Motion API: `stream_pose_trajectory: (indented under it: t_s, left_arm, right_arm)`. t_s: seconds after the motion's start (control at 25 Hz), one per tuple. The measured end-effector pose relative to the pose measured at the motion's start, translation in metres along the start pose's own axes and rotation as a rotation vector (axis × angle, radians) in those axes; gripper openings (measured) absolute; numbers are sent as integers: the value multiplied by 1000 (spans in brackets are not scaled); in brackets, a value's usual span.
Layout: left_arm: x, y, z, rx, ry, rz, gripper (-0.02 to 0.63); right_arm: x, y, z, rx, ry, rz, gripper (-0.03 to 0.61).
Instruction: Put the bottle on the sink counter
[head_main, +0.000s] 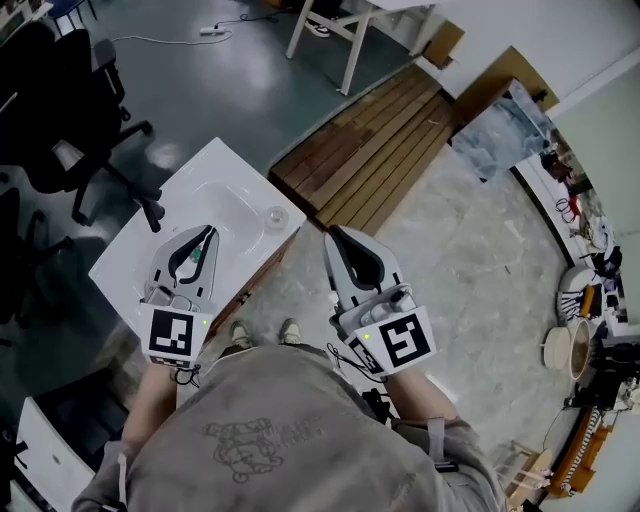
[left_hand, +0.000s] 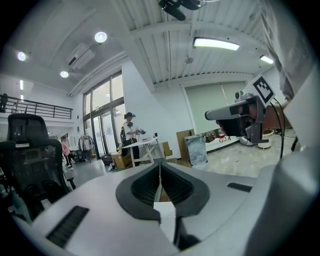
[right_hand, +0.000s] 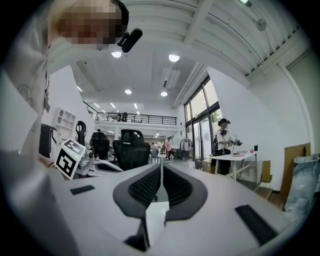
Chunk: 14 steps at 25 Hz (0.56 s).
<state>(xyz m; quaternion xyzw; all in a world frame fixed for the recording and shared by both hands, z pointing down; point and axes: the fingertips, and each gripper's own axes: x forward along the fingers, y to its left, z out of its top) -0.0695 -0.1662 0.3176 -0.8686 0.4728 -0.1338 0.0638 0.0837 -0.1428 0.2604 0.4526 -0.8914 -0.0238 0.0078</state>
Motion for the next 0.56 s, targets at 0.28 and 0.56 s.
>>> stream_pose_trajectory:
  t_s: [0.28, 0.56]
  left_arm:
    - [2, -6, 7, 17, -11, -5, 23]
    - [-5, -6, 9, 10, -5, 31, 23]
  right_arm:
    - [3, 6, -8, 5, 31, 46, 37]
    - [3, 5, -11, 11, 34, 49, 37]
